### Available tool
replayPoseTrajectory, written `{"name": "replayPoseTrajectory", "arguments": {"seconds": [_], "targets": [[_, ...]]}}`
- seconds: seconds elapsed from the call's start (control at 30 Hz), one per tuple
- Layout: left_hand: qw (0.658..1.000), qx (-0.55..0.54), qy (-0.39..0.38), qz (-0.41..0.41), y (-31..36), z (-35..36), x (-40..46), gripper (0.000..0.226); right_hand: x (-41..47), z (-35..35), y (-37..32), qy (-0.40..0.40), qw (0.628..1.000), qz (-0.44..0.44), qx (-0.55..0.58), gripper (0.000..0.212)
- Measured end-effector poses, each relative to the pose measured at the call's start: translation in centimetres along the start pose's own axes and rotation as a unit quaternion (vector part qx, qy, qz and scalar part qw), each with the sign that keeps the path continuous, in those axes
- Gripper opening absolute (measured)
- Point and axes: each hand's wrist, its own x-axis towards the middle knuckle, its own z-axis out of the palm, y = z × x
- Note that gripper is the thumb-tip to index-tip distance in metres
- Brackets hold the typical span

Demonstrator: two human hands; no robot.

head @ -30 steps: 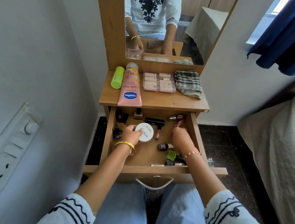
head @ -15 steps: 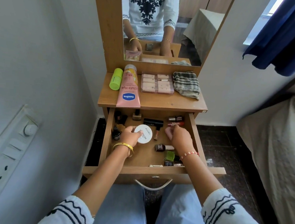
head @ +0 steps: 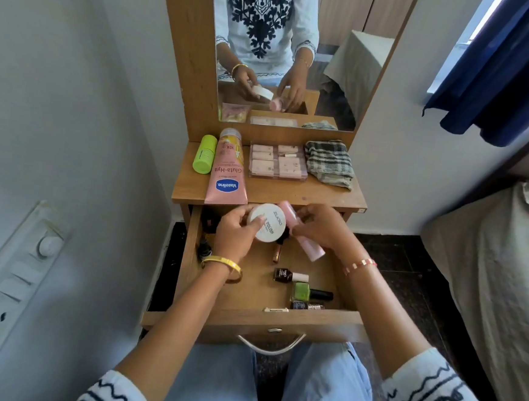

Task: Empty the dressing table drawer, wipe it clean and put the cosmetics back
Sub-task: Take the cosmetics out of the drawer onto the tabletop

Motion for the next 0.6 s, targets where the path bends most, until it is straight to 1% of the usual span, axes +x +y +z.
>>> {"name": "replayPoseTrajectory", "arguments": {"seconds": [0.07,0.13,0.27,0.37,0.47,0.53,0.6], "targets": [[1.0,-0.024,0.003,0.012,1.8,0.0,0.7,0.026,0.6,-1.2,-0.9,0.015,0.999,-0.014,0.031,0.043],[0.999,-0.025,0.005,0.025,3.2,0.2,1.7,0.027,1.4,-2.2,-1.7,0.046,0.998,-0.03,0.036,0.044],[0.999,-0.015,0.036,0.018,5.1,0.6,4.7,0.029,3.7,-3.4,-3.1,0.136,0.987,-0.05,0.063,0.041],[0.998,-0.003,0.059,-0.022,6.0,0.8,7.3,0.029,5.5,-3.8,-4.0,0.183,0.979,-0.081,0.028,0.034],[0.997,0.0,0.07,-0.039,6.4,1.1,9.3,0.028,7.4,-3.8,-4.4,0.189,0.977,-0.096,-0.019,0.028],[0.996,0.042,0.078,-0.024,6.7,1.2,10.5,0.031,8.8,-3.6,-4.4,0.194,0.976,-0.095,-0.038,0.026],[0.99,0.117,0.08,-0.007,7.1,1.4,11.2,0.033,10.1,-3.3,-4.4,0.208,0.972,-0.095,-0.057,0.023]]}}
